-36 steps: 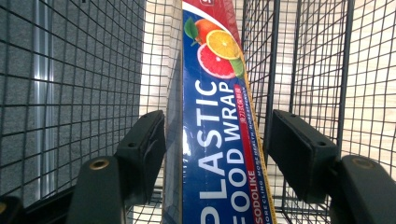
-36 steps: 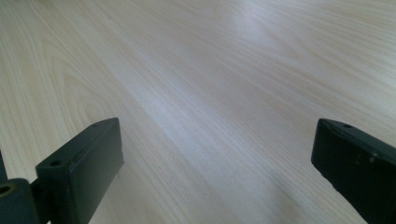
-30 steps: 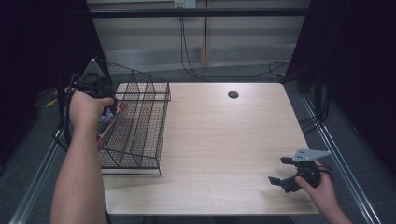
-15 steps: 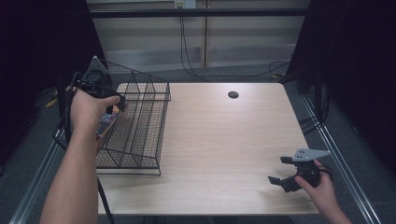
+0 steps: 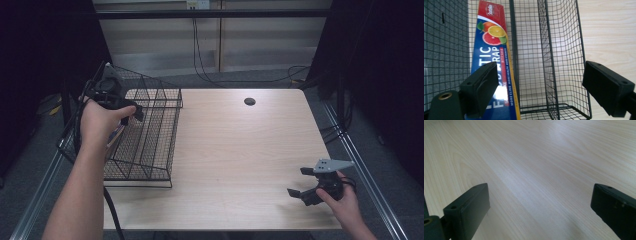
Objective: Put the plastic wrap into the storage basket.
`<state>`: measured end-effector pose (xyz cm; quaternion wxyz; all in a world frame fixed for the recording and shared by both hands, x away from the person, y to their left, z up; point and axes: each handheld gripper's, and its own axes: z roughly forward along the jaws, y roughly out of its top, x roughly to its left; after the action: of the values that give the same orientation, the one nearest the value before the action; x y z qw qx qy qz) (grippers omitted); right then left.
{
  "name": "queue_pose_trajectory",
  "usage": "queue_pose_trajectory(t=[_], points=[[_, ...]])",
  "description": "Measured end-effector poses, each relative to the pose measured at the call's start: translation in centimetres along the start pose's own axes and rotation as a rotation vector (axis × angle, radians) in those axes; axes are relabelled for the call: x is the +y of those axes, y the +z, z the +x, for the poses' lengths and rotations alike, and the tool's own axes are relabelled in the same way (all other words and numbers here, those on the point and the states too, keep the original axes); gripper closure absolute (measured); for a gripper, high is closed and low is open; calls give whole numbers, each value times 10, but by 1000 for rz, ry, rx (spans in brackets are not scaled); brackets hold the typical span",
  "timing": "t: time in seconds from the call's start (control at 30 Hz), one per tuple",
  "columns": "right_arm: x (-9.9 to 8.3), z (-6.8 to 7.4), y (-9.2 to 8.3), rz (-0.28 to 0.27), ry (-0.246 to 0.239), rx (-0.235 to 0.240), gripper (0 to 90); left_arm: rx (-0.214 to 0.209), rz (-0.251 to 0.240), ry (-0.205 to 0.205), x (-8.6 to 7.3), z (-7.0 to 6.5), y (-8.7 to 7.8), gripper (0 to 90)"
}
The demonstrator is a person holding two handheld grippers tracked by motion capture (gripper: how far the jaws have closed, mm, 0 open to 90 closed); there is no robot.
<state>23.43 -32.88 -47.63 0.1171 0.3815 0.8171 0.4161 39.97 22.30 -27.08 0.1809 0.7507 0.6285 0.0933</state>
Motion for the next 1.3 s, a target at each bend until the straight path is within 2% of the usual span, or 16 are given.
queue_pose_trajectory(t=[0.2,0.6,0.93,1.3], points=[[0,1,1,3,-5,0,16,-31,0,28,-2,-12,2,126],[0,1,0,2,-6,5,17,-56,-11,83,2,-36,5,127],[0,1,1,7,-10,10,17,-105,-32,107,3,-56,13,126],[0,1,1,2,-8,4,16,-154,-35,177,3,-84,26,124]])
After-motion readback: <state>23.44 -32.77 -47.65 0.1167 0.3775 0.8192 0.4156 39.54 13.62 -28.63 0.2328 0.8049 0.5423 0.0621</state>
